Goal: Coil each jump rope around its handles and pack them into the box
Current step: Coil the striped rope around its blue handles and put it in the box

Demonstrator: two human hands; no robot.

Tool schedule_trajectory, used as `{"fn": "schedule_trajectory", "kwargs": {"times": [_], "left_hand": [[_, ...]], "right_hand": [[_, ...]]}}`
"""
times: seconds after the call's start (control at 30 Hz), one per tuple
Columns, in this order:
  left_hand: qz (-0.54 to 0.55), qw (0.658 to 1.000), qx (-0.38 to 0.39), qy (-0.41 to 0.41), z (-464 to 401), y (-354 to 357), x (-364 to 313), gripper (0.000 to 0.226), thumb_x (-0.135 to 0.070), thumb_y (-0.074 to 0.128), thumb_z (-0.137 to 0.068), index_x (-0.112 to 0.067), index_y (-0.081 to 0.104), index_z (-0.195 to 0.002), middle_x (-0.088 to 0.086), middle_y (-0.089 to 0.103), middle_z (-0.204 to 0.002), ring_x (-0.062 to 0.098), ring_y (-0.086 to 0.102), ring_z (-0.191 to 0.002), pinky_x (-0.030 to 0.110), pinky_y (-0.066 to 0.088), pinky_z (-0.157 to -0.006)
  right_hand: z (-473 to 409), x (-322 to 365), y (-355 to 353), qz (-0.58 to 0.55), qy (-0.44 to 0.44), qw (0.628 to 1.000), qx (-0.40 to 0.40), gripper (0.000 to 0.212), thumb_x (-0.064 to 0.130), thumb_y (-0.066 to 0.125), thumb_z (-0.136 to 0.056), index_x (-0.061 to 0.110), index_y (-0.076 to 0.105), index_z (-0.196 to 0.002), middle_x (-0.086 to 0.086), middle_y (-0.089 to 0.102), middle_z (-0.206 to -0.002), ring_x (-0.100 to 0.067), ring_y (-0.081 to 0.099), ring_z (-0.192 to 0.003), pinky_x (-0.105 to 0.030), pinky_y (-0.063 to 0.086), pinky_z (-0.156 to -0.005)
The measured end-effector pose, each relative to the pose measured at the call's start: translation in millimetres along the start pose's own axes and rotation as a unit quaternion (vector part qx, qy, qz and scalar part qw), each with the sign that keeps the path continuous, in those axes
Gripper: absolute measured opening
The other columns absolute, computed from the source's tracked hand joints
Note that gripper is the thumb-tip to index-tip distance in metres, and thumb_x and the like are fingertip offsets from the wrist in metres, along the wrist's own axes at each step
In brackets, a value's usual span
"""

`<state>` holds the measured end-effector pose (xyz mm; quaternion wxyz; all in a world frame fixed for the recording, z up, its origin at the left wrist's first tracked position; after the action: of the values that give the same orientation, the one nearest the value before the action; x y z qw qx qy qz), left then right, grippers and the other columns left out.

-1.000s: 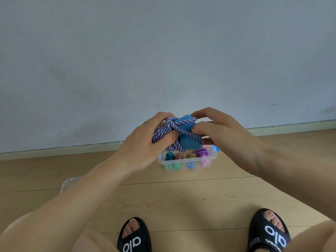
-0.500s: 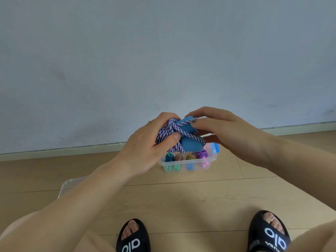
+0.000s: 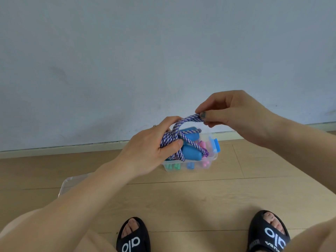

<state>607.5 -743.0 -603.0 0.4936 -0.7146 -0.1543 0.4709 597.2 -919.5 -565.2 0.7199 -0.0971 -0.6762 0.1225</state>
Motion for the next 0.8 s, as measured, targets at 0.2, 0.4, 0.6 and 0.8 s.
{"fn": "schedule_trajectory", "kwargs": {"times": [0.2, 0.4, 0.6, 0.8], "left_hand": [[0.071, 0.997, -0.021, -0.035, -0.8, -4.2, 11.1, 0.039, -0.059, 0.044, -0.089, -0.05, 0.037, -0.127, -0.016, 0.065, -0.101, 0.01, 0.063, -0.089, 0.043, 0.051, -0.082], [0.104, 0.992, -0.038, -0.058, -0.5, -3.2, 14.2, 0.029, -0.049, 0.049, -0.095, -0.049, 0.04, -0.123, -0.013, 0.067, -0.097, 0.003, 0.064, -0.083, 0.038, 0.052, -0.081], [0.09, 0.991, -0.056, -0.076, 2.8, -3.2, 14.9, 0.028, -0.05, 0.047, -0.094, -0.047, 0.04, -0.122, -0.011, 0.064, -0.085, 0.003, 0.061, -0.077, 0.035, 0.048, -0.073], [0.044, 0.993, -0.072, -0.085, 2.7, -5.1, 13.0, 0.026, -0.053, 0.045, -0.093, -0.048, 0.04, -0.118, -0.012, 0.064, -0.083, 0.008, 0.06, -0.077, 0.034, 0.046, -0.069]], "right_hand": [[20.0, 17.1, 12.1, 0.187, -0.155, 0.965, -0.1, 0.013, 0.006, 0.066, -0.086, 0.018, 0.07, -0.084, 0.006, 0.07, -0.075, -0.014, 0.064, -0.072, -0.027, 0.052, -0.07], [27.1, 17.5, 21.2, 0.203, -0.211, 0.944, -0.152, 0.012, 0.001, 0.066, -0.085, 0.012, 0.065, -0.08, 0.003, 0.059, -0.084, -0.013, 0.064, -0.071, -0.028, 0.052, -0.067], [27.3, -2.9, 26.6, 0.132, -0.111, 0.977, -0.122, 0.015, 0.008, 0.062, -0.087, 0.019, 0.068, -0.08, 0.01, 0.07, -0.078, -0.006, 0.067, -0.076, -0.018, 0.053, -0.071], [35.4, -3.7, 38.0, 0.215, -0.117, 0.962, -0.122, 0.01, 0.023, 0.069, -0.084, 0.022, 0.067, -0.094, 0.014, 0.068, -0.091, 0.0, 0.055, -0.089, -0.009, 0.043, -0.074]]}}
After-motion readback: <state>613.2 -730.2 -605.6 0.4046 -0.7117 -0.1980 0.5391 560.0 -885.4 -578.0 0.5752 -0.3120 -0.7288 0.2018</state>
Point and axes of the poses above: each hand's wrist, its own z-axis away from the middle knuckle, its own y-axis out of the palm, x = y × z, the point moved 9 cm from there along -z, towards the middle knuckle
